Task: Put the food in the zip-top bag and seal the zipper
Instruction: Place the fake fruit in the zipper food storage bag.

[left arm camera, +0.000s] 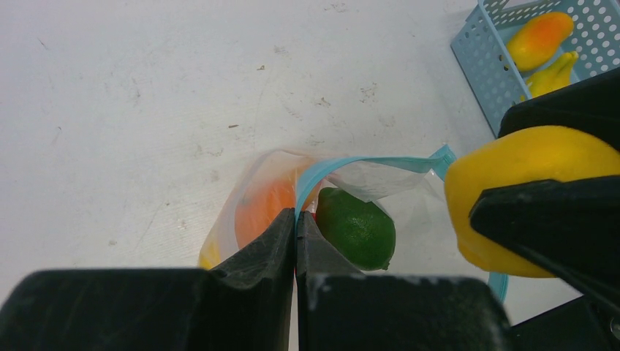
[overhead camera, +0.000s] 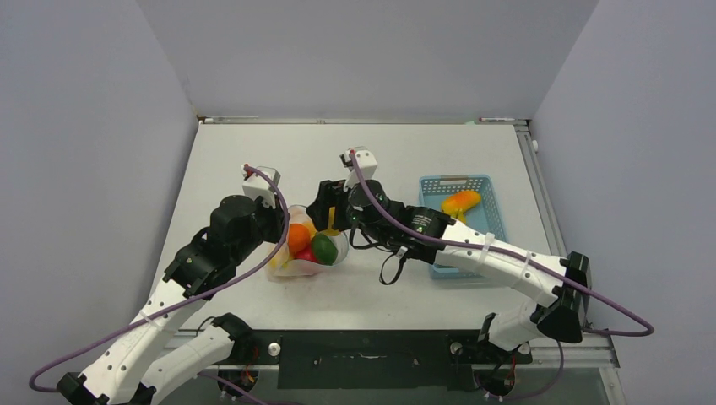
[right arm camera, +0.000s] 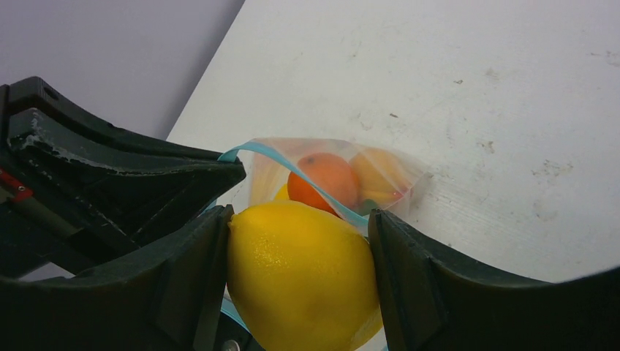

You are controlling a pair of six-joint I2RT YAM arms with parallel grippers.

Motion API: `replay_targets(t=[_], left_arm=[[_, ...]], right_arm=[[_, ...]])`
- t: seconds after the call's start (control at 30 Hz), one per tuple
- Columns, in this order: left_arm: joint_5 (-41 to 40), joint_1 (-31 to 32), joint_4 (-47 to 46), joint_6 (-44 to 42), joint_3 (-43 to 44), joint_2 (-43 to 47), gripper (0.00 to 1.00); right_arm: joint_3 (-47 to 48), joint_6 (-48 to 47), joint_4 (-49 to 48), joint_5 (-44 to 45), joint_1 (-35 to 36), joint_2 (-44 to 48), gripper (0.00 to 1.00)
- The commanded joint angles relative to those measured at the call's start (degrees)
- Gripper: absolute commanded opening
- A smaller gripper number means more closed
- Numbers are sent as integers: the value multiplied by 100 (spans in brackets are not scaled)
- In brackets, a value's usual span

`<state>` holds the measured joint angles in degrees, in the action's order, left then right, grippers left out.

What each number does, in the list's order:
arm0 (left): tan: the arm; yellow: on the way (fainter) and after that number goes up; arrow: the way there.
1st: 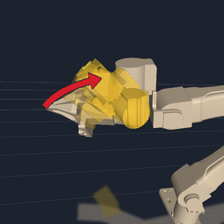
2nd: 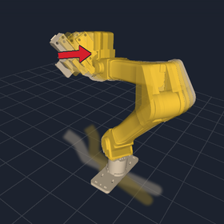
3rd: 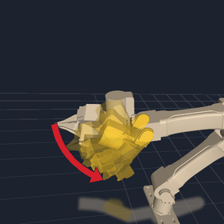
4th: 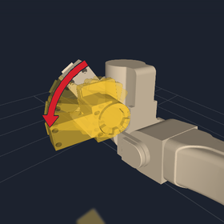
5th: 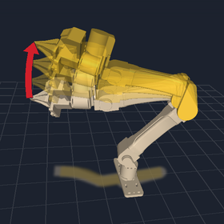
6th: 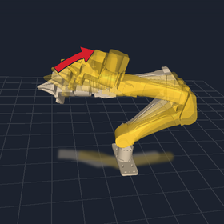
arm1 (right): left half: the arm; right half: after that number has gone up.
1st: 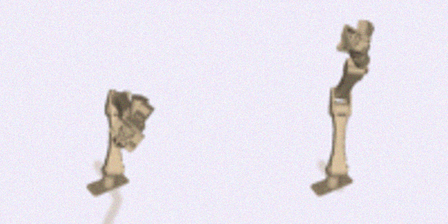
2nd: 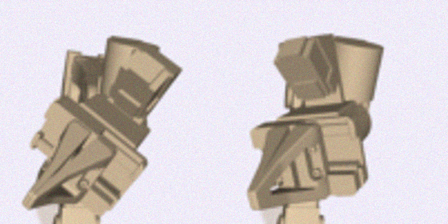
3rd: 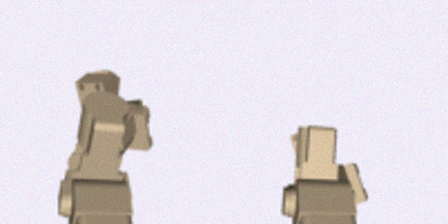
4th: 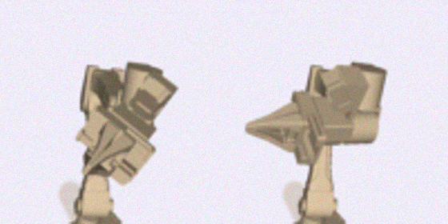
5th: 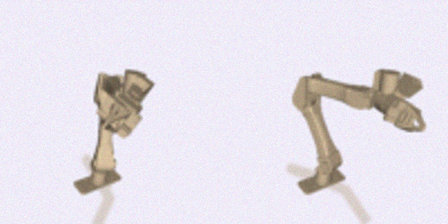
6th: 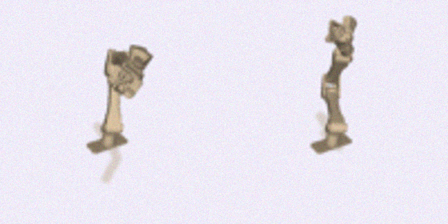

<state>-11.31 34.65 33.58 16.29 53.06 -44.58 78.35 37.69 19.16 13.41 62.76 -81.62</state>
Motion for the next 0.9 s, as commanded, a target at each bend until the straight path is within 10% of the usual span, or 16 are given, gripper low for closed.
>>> replay_targets(t=[0.0,0.63,0.87], left_arm=[[-2,-55,-294,48,-12,62,0],[19,-82,-302,49,-9,107,0],[13,-84,-303,49,-6,107,0]], right_arm=[[244,-105,-426,-29,142,-222,26],[58,79,-796,-368,467,-982,36],[-60,158,-893,-518,466,-1092,54]])
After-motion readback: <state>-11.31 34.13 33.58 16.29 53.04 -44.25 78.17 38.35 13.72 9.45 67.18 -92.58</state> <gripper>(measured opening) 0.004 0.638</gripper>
